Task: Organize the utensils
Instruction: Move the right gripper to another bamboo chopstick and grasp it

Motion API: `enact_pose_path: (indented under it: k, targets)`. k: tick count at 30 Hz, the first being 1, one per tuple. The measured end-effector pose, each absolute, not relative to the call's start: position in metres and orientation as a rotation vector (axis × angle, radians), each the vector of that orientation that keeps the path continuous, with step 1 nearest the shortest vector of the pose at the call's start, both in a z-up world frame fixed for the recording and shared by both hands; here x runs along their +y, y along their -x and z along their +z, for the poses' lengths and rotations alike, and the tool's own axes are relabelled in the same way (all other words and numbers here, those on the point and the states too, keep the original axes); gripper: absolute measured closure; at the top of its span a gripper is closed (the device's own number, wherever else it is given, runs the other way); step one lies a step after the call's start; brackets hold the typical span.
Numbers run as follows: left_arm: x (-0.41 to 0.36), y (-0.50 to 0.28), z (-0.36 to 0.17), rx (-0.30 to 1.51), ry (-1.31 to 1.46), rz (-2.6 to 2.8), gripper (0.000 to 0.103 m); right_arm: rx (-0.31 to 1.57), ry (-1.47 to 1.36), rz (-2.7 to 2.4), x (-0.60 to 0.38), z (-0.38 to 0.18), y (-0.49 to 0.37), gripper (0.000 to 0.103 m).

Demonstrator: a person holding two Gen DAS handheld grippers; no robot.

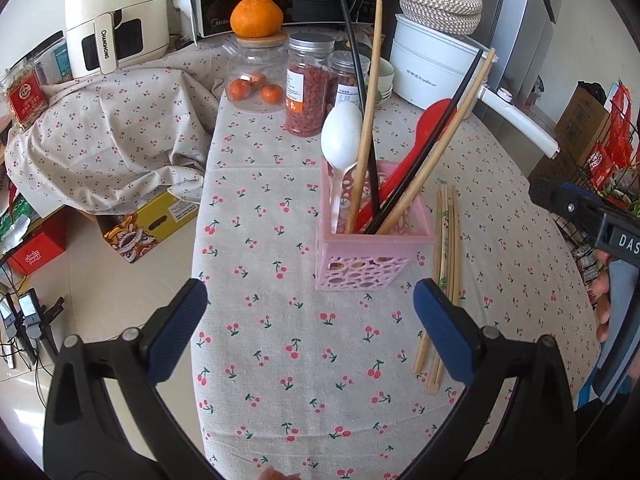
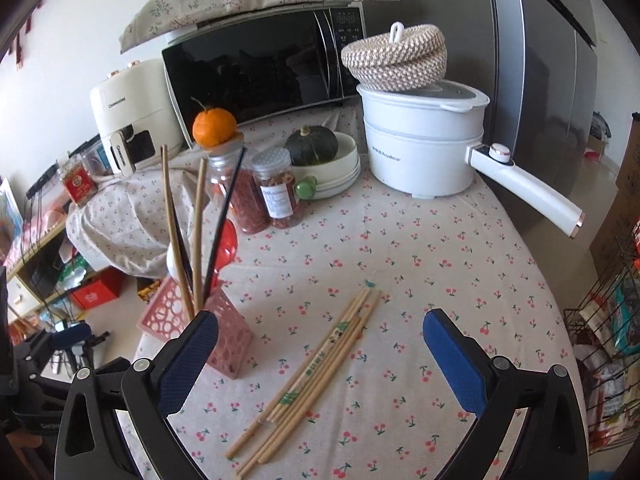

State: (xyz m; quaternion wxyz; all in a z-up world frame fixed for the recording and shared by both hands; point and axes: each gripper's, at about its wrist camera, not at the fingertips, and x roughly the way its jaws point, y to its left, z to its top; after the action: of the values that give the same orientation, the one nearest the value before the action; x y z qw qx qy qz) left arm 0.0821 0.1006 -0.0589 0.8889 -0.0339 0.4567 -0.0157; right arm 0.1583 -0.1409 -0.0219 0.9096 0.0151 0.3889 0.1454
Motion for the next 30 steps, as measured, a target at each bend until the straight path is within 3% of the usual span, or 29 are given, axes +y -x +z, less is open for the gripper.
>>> enact_pose_path:
  k: [14,30]
  targets:
    - [0.082,-0.09,-0.077,1.043,0.049,-0.063,0.001,1.218,-0.037,0.137,-0.154,-0.121,-0.196,0.0]
    - [0.072,-0.091,-0.081,1.066,0.031,-0.084,0.001,1.258,-0.01,0.069,-0.141,-0.152,-0.216,0.0]
